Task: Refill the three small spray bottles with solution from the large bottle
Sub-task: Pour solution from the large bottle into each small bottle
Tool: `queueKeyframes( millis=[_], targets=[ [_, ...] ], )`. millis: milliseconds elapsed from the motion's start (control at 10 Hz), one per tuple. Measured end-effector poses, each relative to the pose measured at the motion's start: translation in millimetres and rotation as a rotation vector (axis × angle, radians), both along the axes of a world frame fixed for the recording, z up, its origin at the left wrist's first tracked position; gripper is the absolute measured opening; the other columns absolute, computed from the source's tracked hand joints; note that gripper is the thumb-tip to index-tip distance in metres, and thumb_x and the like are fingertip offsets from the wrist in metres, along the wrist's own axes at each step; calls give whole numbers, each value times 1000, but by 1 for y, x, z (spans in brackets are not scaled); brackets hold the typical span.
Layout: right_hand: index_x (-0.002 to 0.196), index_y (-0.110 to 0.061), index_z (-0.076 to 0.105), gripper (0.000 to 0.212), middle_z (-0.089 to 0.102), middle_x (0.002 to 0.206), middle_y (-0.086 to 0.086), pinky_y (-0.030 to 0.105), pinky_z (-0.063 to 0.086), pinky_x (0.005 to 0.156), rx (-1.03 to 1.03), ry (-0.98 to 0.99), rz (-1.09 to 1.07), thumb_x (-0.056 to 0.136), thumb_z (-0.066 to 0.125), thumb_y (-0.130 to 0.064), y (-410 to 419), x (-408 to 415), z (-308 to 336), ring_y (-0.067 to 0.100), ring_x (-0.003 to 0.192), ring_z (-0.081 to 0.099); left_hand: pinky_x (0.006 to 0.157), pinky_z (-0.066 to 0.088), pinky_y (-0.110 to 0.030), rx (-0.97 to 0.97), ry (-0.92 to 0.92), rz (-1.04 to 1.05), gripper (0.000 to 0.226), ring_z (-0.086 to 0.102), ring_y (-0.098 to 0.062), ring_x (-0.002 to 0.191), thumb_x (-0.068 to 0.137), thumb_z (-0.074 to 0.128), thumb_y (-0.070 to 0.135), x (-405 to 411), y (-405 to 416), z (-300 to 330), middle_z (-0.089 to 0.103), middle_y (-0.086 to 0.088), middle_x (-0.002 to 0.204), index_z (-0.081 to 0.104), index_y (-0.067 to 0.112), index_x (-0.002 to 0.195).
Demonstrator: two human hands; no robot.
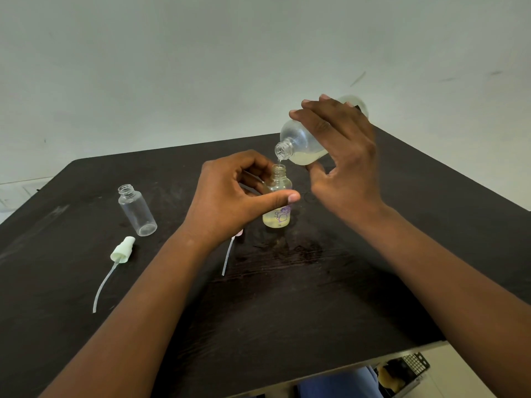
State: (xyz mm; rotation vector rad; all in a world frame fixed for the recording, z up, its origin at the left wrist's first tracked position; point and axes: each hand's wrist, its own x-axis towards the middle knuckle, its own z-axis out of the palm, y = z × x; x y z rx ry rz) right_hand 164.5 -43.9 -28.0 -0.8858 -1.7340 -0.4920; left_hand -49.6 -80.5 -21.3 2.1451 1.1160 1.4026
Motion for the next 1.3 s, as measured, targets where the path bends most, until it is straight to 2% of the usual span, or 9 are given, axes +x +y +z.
queueKeyframes(
  millis=[800, 1300],
  targets=[
    [138, -13, 69, 72, 66, 143, 4, 52, 43, 115, -9, -3, -4, 70, 70, 11, 0, 1, -1, 29, 143, 54, 71, 59, -18, -5, -4, 2, 44, 75, -9, 82, 69, 96, 47, 0, 0, 0, 76, 8, 89, 78, 19, 98],
    [138, -13, 69, 71, 66, 143, 4, 52, 44, 114, -9, -1, -3, 71, 71, 11, 0, 0, -1, 30, 142, 55, 72, 61, -21, -16, 0, 4, 43, 75, -11, 83, 70, 96, 47, 0, 0, 1, 77, 7, 90, 78, 20, 98]
  ],
)
